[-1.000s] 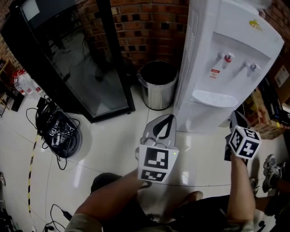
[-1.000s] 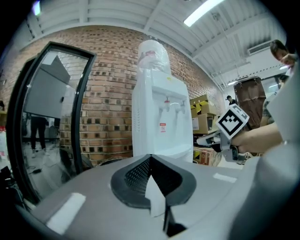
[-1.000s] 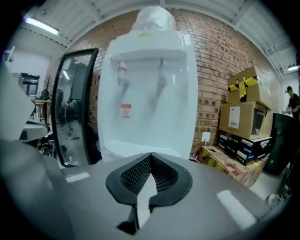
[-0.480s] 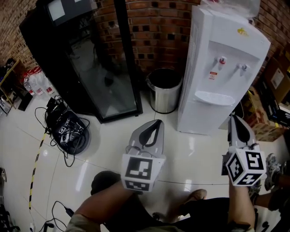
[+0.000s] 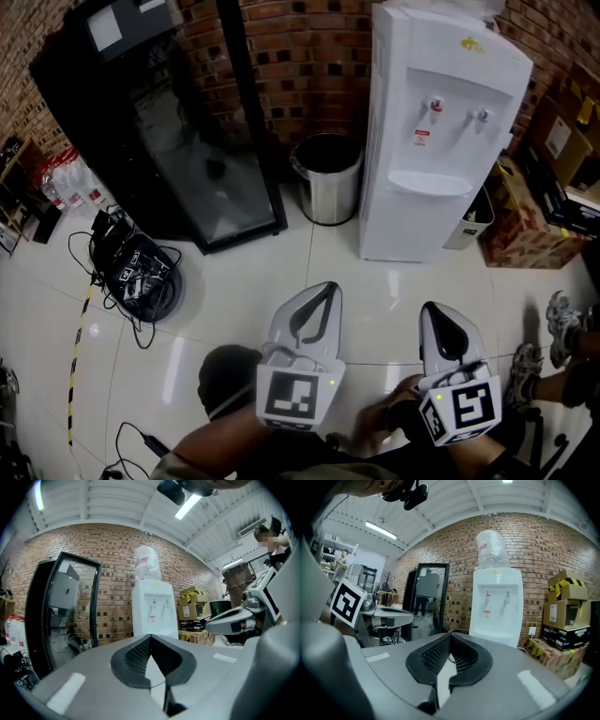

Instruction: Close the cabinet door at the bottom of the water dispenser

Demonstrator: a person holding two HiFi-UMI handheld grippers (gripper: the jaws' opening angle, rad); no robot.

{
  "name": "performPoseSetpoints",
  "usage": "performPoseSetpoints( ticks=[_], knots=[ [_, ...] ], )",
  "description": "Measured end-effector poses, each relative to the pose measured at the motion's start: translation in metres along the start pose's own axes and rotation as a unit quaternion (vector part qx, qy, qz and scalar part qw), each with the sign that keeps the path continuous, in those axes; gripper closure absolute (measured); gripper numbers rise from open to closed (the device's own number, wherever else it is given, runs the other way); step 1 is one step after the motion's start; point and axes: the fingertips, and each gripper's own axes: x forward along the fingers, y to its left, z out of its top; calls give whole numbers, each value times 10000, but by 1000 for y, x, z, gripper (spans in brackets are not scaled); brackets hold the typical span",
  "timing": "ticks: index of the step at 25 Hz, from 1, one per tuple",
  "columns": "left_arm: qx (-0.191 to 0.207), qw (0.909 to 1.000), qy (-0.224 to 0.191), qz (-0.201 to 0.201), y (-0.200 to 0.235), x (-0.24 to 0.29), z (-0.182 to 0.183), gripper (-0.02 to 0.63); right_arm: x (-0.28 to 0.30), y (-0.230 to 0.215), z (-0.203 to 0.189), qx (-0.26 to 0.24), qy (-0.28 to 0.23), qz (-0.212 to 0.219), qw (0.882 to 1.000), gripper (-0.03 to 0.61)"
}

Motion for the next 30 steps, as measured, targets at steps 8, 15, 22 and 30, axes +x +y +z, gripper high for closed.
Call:
performPoseSetpoints(
  ticks=[8, 15, 22, 30],
  knots=[
    [7, 9998, 162, 86, 2, -9, -16, 614, 0, 19, -8, 196, -49, 77, 9998, 578],
    [45, 9999, 141, 14, -3, -7, -17, 614, 15, 12, -10, 146, -1, -37, 9999, 578],
    [92, 9999, 118, -33, -6, -6, -17, 614, 16, 5, -9, 140, -53, -132, 9998, 578],
    [109, 9998, 142, -63, -10, -5, -18, 614, 16, 5, -9, 128, -45, -122, 9998, 578]
  ],
)
